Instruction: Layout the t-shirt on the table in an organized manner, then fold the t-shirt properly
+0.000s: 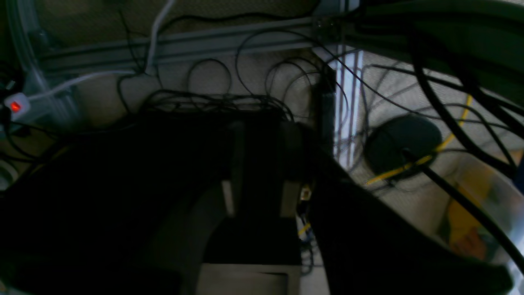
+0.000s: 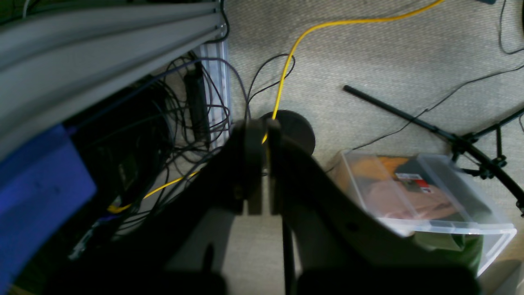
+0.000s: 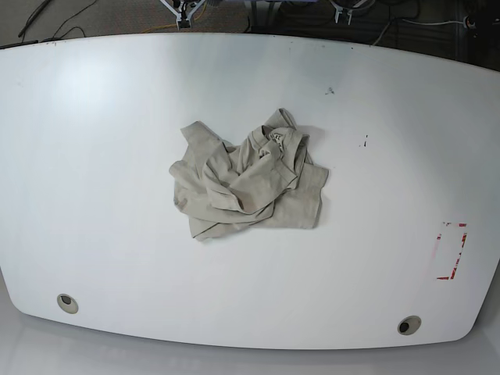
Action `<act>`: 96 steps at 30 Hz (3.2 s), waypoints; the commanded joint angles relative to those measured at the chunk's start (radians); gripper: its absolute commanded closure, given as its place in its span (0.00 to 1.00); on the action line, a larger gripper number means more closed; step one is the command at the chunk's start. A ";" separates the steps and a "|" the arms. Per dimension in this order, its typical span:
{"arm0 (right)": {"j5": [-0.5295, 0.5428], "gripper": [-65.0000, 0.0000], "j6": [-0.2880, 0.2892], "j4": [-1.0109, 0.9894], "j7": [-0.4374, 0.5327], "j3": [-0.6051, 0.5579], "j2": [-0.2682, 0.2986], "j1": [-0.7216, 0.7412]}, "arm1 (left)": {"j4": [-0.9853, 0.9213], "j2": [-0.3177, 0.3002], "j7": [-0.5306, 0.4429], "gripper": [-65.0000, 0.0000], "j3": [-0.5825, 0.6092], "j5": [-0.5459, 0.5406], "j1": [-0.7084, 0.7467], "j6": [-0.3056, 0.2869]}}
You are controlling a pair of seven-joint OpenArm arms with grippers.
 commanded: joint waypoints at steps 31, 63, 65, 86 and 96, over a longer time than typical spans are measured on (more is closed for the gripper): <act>0.003 0.47 -0.004 0.489 0.007 -0.003 -0.015 -0.363 | 0.304 0.002 -0.024 0.26 -0.071 -0.004 0.245 -0.212; 0.003 0.45 0.004 1.046 0.005 -0.012 -0.076 -0.755 | 0.848 0.053 -0.027 0.26 -0.170 -0.109 0.572 -0.292; 0.003 0.45 0.004 1.082 0.007 -0.013 -0.076 -0.776 | 0.895 0.053 -0.027 0.26 -0.169 -0.135 0.598 -0.293; 0.002 0.45 0.002 1.499 0.007 -0.055 -0.072 -0.988 | 1.330 0.055 -0.025 0.26 -0.177 -0.379 0.825 -0.404; 0.002 0.45 0.004 1.548 0.014 -0.056 -0.072 -0.988 | 1.507 0.067 -0.024 0.26 -0.177 -0.395 0.865 -0.405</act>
